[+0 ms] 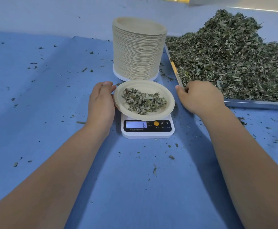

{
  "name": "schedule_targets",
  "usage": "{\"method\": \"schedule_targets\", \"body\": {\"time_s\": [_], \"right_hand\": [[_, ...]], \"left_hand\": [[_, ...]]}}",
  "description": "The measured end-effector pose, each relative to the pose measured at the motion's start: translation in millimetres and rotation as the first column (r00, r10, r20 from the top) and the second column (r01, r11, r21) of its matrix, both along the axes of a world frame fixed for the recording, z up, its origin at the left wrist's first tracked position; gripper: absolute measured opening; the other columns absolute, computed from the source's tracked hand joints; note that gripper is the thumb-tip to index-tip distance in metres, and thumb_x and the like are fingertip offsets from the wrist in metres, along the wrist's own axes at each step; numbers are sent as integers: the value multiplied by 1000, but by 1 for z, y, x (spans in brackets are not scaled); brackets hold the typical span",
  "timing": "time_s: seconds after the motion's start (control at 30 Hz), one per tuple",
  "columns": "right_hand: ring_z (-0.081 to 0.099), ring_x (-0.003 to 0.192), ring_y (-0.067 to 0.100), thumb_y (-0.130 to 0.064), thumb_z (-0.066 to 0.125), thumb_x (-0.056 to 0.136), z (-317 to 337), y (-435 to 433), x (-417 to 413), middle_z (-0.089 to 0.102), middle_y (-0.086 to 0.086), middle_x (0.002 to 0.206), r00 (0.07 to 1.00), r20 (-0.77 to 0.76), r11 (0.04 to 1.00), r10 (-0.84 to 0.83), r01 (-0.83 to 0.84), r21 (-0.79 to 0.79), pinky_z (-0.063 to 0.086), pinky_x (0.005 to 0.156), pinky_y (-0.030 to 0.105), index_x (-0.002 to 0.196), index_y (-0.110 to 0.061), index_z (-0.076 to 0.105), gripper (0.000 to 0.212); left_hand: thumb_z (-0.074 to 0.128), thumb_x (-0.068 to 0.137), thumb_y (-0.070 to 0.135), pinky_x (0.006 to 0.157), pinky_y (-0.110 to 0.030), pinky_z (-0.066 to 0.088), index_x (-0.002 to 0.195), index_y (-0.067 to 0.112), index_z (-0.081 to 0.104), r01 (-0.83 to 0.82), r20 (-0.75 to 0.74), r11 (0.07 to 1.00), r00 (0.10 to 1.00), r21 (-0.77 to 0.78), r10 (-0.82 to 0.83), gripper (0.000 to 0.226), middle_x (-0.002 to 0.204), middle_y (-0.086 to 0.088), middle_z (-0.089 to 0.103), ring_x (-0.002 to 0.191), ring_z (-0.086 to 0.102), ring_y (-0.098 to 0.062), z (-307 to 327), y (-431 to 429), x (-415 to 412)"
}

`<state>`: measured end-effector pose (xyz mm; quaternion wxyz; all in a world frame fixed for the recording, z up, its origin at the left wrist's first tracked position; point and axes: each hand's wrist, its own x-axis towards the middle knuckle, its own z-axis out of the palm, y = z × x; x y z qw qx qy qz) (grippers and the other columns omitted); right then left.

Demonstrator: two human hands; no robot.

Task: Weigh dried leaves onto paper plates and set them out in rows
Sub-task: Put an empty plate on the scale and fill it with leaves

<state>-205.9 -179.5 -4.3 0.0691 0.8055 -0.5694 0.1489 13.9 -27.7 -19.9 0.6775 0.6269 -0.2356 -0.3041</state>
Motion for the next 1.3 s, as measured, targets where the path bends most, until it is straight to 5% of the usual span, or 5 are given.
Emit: {"method": "schedule_targets", "body": {"time_s": [0.2, 0.4, 0.6, 0.97, 1.3], "right_hand": [[52, 120, 40, -83, 25, 89, 10, -12, 20, 55, 17, 130, 997, -82, 968, -15, 35, 248, 48, 94, 54, 133, -12, 50, 88], [54, 63, 26, -69, 37, 96, 4, -16, 9, 57, 9, 70, 993, -119, 982, 24, -1, 191, 36, 53, 31, 69, -9, 54, 68], [54, 104, 38, -64, 37, 97, -1, -3, -1, 56, 13, 103, 994, -107, 999, 34, -37, -30, 46, 84, 48, 99, -10, 57, 58], [51, 51, 28, -61, 35, 101, 3, -15, 1, 49, 8, 51, 988, 156, 993, 15, -33, 114, 33, 50, 28, 54, -10, 46, 70], [25, 33, 14, -43, 47, 99, 45, 5, 57, 28, -4, 39, 920, 320, 967, 226, -172, -190, 28, 42, 24, 46, -15, 34, 61]], "left_hand": [[45, 88, 42, 108, -45, 50, 102, 32, 65, 5, 25, 1000, 1000, -4, -5, 26, 115, 13, 72, 113, 67, -6, -3, -1, 0], [47, 97, 34, 107, -47, 51, 102, 30, 67, -11, 37, 1000, 999, -1, 11, 21, 114, 13, 73, 111, 67, -7, -4, -3, 1], [47, 95, 35, 105, -45, 51, 98, 32, 67, -9, 59, 1000, 998, 4, 9, 21, 112, 12, 72, 109, 66, -9, -4, -3, 1], [47, 96, 30, 107, -47, 51, 93, 30, 68, -41, 19, 999, 999, -19, 41, 21, 111, 9, 73, 109, 67, -9, -1, -3, 1], [48, 95, 32, 104, -46, 53, 100, 26, 71, -33, 29, 999, 999, -1, 33, 25, 107, 12, 72, 107, 67, -10, -1, -2, 0]]}}
